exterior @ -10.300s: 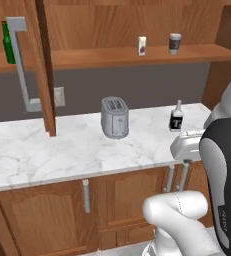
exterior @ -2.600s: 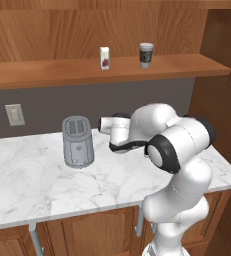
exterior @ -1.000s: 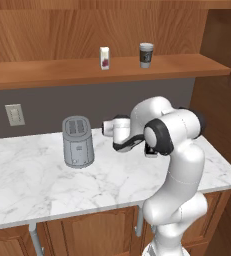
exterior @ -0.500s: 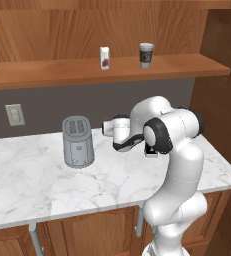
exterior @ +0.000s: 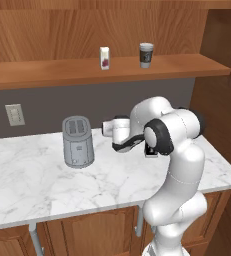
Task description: Sort all alcoholic drinks to one cabinet, and non-alcoholic drinks to the other.
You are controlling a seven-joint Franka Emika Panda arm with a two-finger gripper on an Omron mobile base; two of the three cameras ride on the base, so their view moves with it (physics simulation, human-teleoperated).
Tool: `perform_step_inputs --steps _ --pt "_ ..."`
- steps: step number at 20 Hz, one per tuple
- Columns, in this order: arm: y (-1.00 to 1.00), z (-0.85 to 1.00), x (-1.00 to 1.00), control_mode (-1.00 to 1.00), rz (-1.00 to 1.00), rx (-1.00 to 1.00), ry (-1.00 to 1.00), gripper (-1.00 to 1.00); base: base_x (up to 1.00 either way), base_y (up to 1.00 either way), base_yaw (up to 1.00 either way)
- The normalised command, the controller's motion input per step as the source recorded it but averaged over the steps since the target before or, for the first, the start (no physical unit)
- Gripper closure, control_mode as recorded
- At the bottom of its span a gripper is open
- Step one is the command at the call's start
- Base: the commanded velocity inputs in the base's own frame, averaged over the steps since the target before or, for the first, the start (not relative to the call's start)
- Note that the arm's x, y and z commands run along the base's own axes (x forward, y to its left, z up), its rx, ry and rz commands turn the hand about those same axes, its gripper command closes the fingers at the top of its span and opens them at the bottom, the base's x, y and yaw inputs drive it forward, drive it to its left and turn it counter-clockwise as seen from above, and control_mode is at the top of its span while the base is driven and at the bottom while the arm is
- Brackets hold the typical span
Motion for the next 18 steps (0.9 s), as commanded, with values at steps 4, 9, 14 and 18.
perform_step_inputs --steps 4,9,14,18 --pt "-0.01 0.0 -0.33 -1.0 0.0 0.0 0.0 -1.0 0.0 0.0 0.0" --pt "-0.17 0.0 -0.06 -1.0 0.0 0.0 0.0 -1.0 0.0 0.0 0.0" --pt "-0.05 0.0 0.0 -1.0 0.0 0.0 0.0 -1.0 0.0 0.0 0.0" --pt "0.0 0.0 0.0 -1.0 0.0 0.0 0.0 1.0 0.0 0.0 0.0"
